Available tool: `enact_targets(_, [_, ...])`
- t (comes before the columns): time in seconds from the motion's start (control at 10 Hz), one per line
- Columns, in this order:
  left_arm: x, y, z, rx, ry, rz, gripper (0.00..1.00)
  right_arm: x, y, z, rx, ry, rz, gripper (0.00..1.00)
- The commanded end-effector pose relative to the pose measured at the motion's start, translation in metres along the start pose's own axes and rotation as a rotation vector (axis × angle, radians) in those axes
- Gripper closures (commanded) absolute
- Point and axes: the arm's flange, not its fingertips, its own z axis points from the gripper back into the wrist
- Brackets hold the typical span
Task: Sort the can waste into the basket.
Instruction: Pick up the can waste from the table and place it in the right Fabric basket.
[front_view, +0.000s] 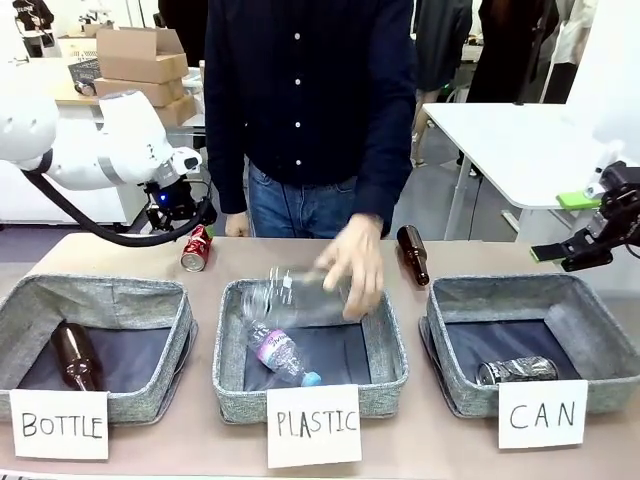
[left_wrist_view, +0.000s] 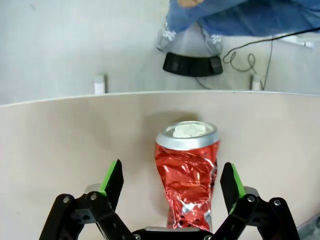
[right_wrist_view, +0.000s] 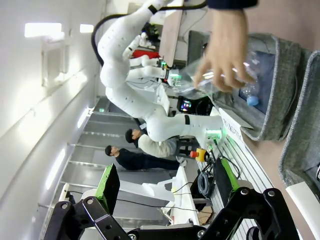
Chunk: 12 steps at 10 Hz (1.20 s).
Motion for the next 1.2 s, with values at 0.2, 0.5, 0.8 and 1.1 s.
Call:
enact_targets(0.2, [0.0042,0.0024,-0.0052,-0.039,0.104,0.018,0.00,-0.0012,0.0012,0.0008,-0.012,0.003,0.008,0.00])
enact_targets(0.5, [0.0021,0.0015,-0.0049,-0.040,0.107,-0.011,1.00,-0.0012,0.0012,0.0008,-0.012,0.003,0.008,0.00])
enact_targets(0.8, [0.0012,-0.0002,-0.0053,-0.059,0.110,-0.021,0.85,-0.0012,0.0012,0.0008,-0.012,0.003,0.008,0.00])
enact_targets(1.1, [0.0009,0.0005,0.0012,-0.093,0.116,-0.001,0.94,-0.0012,0.0012,0.0008,-0.012,0.003,0.008,0.00])
